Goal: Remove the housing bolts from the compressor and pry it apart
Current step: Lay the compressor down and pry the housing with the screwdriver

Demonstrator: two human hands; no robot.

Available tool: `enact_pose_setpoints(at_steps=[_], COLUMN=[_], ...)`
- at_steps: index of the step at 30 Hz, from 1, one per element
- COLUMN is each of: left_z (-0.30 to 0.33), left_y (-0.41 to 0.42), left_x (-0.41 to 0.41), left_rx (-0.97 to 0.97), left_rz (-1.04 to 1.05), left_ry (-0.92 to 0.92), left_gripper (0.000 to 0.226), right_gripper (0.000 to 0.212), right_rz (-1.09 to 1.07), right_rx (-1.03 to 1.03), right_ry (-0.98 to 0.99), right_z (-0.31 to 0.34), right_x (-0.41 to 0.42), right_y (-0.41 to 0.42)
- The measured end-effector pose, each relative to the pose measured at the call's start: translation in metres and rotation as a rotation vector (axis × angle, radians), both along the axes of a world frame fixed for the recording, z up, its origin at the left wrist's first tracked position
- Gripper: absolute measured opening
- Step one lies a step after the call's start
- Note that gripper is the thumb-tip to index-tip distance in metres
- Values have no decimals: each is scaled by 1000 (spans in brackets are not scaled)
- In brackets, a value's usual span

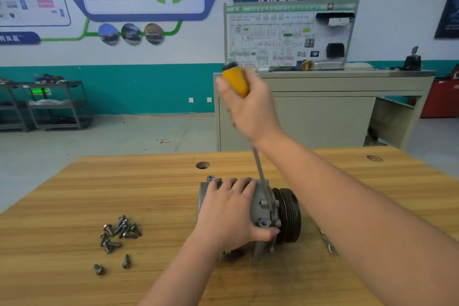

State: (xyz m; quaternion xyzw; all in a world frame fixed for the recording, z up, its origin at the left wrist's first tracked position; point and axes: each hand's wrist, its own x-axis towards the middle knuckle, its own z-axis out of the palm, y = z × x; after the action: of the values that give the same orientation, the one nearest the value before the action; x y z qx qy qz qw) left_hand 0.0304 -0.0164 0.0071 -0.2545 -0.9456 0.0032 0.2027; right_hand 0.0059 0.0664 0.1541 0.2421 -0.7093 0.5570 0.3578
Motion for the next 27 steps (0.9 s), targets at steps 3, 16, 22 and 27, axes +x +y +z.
enact_pose_setpoints(at_steps=[3,16,22,27], left_z=[0,1,6,5], left_y=[1,3,3,-1], left_x=[0,3,3,5], left_rx=[2,28,12,157], left_rz=[-3,17,44,-58], left_ry=[4,-23,-43,-123], left_gripper=[106,102,99,56], right_gripper=[21,14,14,27], right_rz=[2,110,261,343], right_rx=[-119,-130,216,638], right_ry=[0,215,204,205], right_z=[18,-13,-35,-64], right_x=[3,-2,5,17], right_y=[17,28,-3,-28])
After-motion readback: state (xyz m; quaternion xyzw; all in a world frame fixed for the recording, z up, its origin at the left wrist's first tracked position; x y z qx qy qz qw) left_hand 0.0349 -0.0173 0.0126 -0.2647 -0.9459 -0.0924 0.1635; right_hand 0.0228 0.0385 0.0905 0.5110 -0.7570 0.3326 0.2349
